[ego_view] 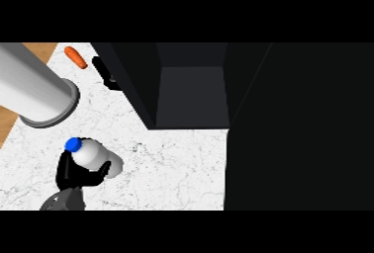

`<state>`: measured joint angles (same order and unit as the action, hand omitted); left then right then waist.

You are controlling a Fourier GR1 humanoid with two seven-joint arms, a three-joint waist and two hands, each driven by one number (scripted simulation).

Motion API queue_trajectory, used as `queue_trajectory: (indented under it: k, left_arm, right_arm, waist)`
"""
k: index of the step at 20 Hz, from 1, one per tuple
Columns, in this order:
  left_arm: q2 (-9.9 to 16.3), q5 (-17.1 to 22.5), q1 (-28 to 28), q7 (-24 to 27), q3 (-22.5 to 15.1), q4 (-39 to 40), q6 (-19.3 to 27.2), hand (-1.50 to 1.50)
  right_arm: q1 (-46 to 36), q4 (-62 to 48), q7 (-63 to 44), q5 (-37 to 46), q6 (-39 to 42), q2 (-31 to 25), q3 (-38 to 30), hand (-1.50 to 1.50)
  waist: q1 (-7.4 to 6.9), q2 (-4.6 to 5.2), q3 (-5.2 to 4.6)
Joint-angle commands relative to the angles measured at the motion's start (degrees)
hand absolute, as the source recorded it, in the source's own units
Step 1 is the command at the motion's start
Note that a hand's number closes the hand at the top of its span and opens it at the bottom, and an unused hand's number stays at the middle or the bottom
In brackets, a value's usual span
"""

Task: Pick up the bottled water, place it into the cabinet and close the cabinet

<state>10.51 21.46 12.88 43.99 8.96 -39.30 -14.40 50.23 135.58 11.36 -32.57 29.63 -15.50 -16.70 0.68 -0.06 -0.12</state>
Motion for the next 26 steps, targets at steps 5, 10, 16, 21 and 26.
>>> queue_trajectory:
  k: [5, 10, 16, 21, 26]
  left_arm:
    - [0.21, -0.26, -2.93, -7.19, -4.02, -9.65, -2.78, 1.50]
    - [-5.87, -2.43, -1.62, -12.34, -8.60, -18.42, 4.51, 1.50]
    - [-10.30, -4.48, -0.27, -18.95, -14.93, -27.83, 15.17, 1.50]
    - [-10.44, -5.53, 2.67, -22.16, -18.67, -30.06, 22.48, 1.50]
    - [-10.49, -3.99, 9.66, -27.05, -23.62, -31.72, 32.78, 1.50]
  right_arm:
    - [5.74, 13.99, -4.23, -3.95, -2.35, 3.34, 2.65, -1.50]
    - [3.24, 12.09, -3.95, -4.81, -3.92, 1.41, 0.41, -1.50]
    - [0.61, 9.57, -3.77, -6.31, -4.04, -0.25, -0.78, -1.50]
    - [1.79, 10.05, -4.15, -9.46, -2.74, -1.93, -3.51, -1.50]
    - [0.28, 8.00, -3.99, -10.55, -2.12, -3.18, -4.08, -1.50]
  waist:
    - [-0.35, -0.32, 0.10]
    - [-0.55, -0.25, 0.11]
    - [-0.46, -0.20, 0.10]
    - [0.19, -0.08, 0.06]
    - [0.54, -0.03, 0.07]
